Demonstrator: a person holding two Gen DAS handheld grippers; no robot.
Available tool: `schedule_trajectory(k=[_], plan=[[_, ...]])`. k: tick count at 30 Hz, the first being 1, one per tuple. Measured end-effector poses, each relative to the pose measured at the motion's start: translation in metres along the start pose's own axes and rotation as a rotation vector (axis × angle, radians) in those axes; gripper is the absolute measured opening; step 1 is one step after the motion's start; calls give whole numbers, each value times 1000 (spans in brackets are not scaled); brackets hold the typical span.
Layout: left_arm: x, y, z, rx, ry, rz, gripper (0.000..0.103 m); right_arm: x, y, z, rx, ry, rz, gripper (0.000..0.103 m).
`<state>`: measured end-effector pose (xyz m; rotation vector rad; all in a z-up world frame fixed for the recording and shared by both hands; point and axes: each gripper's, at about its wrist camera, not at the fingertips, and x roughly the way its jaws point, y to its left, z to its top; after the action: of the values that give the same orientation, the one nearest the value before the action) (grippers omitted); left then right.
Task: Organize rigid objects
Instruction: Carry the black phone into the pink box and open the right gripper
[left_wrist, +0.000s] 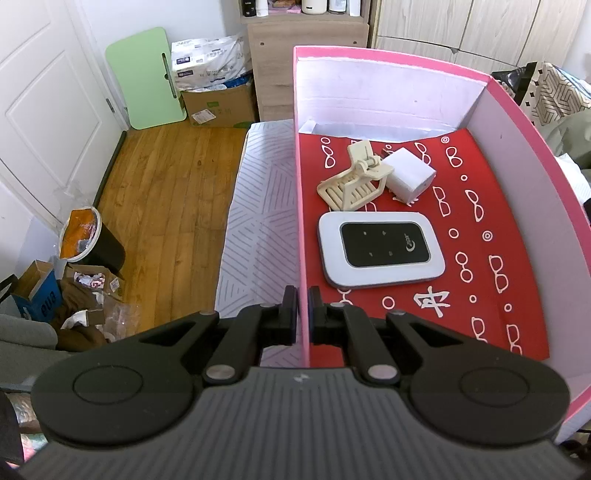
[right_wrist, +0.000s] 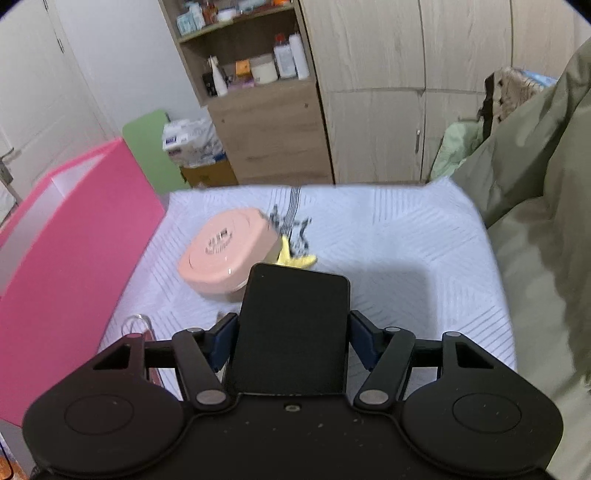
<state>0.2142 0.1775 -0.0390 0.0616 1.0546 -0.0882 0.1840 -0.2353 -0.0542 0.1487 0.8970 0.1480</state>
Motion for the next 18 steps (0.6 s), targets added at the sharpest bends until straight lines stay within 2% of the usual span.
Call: schedule_trajectory(k=[3, 7, 13, 18], plan=[[0, 0, 0, 1, -3, 1, 5, -13, 9, 4, -27, -25, 33, 69], [-1, 0, 0, -6, -6, -1, 5, -36, 37, 14, -128, -76, 85, 69], [-2, 2, -1, -8, -12, -5, 5, -74, 95, 33, -334, -164, 310, 69], [-2, 0, -1, -1, -10, 3, 5, -69, 150, 51, -575, -129, 430, 69]])
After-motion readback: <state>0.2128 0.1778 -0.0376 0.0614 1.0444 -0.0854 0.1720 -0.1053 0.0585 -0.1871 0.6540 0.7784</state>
